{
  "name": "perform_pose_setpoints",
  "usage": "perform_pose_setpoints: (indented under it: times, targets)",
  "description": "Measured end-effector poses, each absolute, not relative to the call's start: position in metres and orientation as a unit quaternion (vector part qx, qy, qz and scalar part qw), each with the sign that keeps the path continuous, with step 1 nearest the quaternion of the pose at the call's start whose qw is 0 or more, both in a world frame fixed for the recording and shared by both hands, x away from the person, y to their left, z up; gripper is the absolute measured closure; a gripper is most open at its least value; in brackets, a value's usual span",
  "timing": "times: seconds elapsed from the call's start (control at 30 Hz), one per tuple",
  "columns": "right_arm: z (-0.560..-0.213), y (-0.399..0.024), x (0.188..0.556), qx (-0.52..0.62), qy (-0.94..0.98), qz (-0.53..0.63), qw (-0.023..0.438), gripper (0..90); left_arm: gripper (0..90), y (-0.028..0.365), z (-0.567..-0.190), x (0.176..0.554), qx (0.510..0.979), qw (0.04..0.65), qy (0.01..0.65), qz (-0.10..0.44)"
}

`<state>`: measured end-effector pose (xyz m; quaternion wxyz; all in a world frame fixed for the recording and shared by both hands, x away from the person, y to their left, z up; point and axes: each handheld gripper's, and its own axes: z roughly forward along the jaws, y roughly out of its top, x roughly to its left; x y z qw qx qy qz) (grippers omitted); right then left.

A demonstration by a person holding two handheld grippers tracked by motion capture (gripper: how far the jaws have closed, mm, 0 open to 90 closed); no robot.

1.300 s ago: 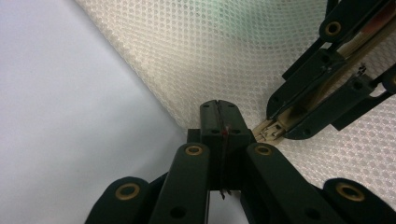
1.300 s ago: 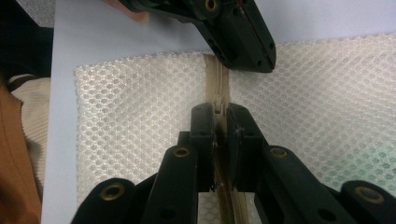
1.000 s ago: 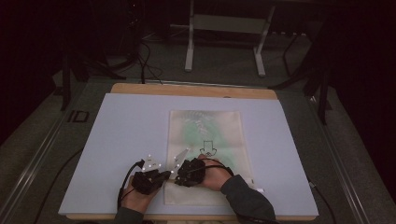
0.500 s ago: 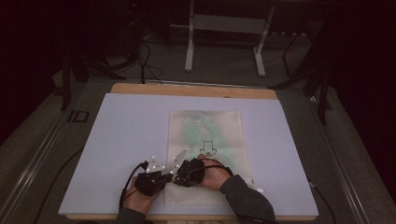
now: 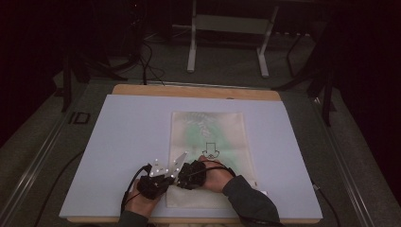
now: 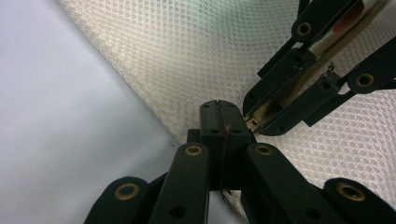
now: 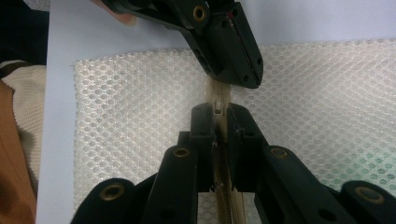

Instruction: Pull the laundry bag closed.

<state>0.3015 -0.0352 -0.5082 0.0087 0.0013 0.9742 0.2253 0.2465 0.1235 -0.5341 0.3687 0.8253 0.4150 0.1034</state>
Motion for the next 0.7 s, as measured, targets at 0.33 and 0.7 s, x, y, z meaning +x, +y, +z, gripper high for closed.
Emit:
perform_pose_setpoints:
  times: [0.33,0.7]
  targets:
    - [-0.5056,-0.0358,0.2997,-0.006,0.977,0.211,0.015,82.3,89.4,0.1237,-0.5341,0.2466,0.825,0.369,0.415,0.102]
    - [-0.5040,-0.0340,0.2980,-0.012,0.980,0.198,0.019,82.4,89.4,0.1231,-0.5339,0.2461,0.827,0.366,0.413,0.106]
